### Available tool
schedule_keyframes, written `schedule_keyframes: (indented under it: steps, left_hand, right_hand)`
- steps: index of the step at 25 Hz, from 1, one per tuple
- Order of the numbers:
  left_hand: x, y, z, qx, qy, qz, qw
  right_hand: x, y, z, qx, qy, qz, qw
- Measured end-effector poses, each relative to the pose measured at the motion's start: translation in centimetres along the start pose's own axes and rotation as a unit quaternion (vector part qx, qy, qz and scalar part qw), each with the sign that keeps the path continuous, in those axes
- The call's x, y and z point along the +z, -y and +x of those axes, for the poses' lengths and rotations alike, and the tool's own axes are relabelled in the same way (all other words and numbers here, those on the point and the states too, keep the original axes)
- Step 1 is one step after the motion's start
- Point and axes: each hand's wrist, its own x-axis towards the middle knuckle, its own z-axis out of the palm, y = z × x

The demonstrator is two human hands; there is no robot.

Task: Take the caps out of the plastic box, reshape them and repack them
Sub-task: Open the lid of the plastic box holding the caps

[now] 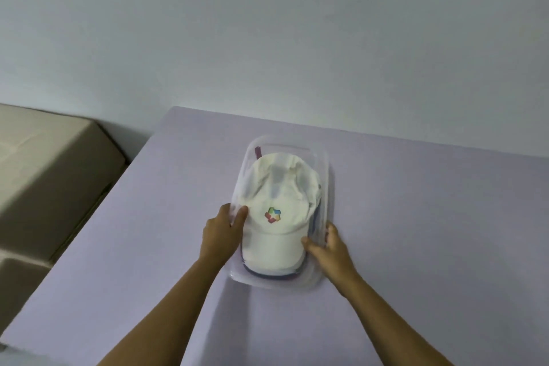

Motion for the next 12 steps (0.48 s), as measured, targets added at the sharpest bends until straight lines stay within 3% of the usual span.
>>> schedule_keyframes:
  steps: [6, 12]
  left_hand:
    - [7.8, -5.8, -5.0, 0.017, 0.053, -0.020, 0.998]
    - [10.8, -6.8, -7.3, 0.010, 0.061, -0.003, 0.998]
  right_hand:
    - [-9.1, -4.7, -2.9, 0.060, -0.062, 0.032, 0.996]
    - [-11.3, -7.2, -4.4, 0.074, -0.057, 0.063, 0.994]
